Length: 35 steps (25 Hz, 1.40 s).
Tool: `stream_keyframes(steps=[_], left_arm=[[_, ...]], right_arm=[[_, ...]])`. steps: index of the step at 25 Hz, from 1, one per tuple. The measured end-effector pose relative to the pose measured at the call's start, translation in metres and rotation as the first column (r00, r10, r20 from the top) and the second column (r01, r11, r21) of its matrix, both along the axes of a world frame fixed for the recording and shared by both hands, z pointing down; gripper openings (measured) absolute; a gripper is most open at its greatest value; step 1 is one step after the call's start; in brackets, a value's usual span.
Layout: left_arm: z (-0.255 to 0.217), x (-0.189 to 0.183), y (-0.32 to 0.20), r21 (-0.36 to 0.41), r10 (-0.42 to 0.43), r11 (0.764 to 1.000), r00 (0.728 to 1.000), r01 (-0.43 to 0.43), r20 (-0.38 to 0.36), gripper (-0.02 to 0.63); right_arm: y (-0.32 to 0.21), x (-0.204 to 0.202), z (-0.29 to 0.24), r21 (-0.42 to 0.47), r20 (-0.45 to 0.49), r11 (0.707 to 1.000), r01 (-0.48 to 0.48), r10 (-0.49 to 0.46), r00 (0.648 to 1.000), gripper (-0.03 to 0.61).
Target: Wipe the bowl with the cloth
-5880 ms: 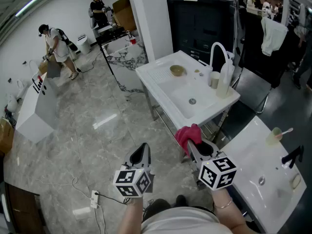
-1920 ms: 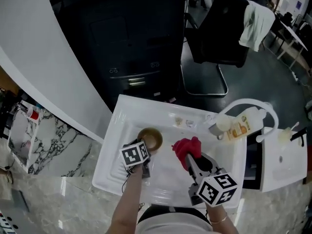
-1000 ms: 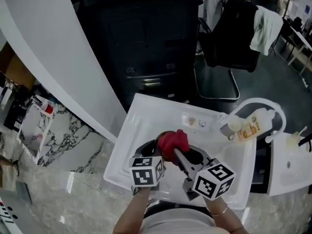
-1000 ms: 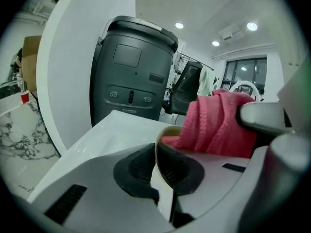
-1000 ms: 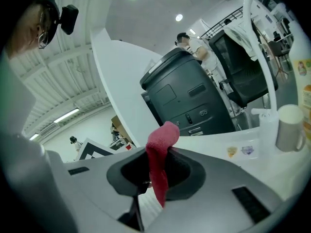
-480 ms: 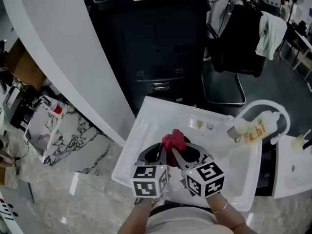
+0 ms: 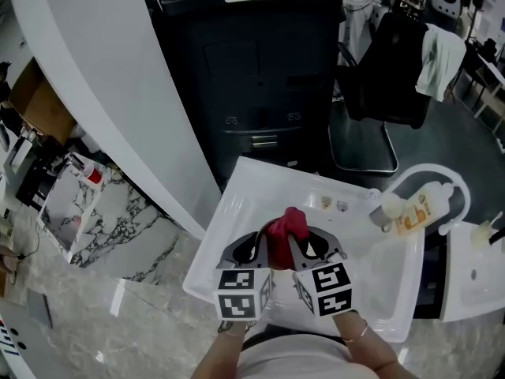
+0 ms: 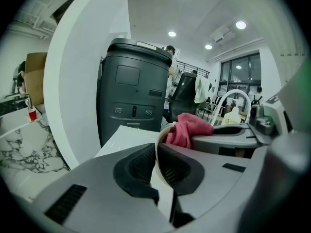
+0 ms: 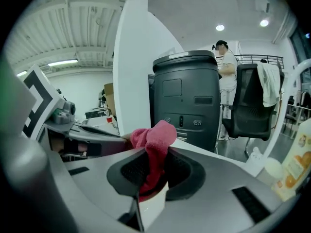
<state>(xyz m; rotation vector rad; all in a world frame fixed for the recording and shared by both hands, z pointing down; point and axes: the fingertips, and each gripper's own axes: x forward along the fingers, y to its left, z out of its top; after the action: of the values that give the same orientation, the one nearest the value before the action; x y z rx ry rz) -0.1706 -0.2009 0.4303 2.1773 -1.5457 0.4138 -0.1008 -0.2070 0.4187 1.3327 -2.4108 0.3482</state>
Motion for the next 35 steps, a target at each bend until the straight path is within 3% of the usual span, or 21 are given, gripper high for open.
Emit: stream_keyframes(steps=[6,11,13,18,22,28,32,35], left_arm=[[0.008,-0.012,-0.006,-0.019,-0.038,0.999,0.999,0.038,0.001,0.032],[0.011,-0.013,-0.01,-0.017,-0.041,0.999,0.999,0.041,0.01,0.032],[0.008,-0.009,-0.01,-0.006,-0.038,0.999,0.999,0.038,0.014,0.032],[0.006,-0.006,-0.006,0.006,-0.025,1.0,0.999,0.025,0.02,0.032],[0.003,-0.004,-0.003,0.012,-0.016,1.0,1.0,0.015,0.016,0.032],[0.008,-0.012,-0.006,0.005,-0.047,0.999,0.999,0.047,0.026,0.032],[0.012,-0.022,-0.01,-0.001,-0.082,0.997,0.996,0.082,0.034,0.032],[0.012,-0.027,-0.013,0.008,-0.094,0.996,0.995,0.094,0.042,0.032]], right_arm=[[0.002,0.005,-0.023,0.055,0.052,0.998,-0.018,0.015,0.999,0.078],[0.022,-0.032,-0.029,-0.008,0.155,0.983,0.181,-0.178,0.972,0.078],[0.026,-0.042,-0.02,-0.032,0.107,0.975,0.221,-0.217,0.97,0.078],[0.02,-0.039,0.007,-0.058,-0.094,0.977,0.205,-0.21,0.973,0.078],[0.016,-0.028,0.021,-0.083,-0.168,0.982,0.172,-0.184,0.969,0.078],[0.008,-0.008,0.014,-0.021,-0.223,0.994,0.104,-0.106,0.969,0.078],[0.01,-0.003,-0.009,0.038,-0.154,0.995,0.094,-0.087,0.984,0.077],[0.02,-0.015,-0.026,-0.025,0.089,0.985,0.168,-0.165,0.982,0.077]])
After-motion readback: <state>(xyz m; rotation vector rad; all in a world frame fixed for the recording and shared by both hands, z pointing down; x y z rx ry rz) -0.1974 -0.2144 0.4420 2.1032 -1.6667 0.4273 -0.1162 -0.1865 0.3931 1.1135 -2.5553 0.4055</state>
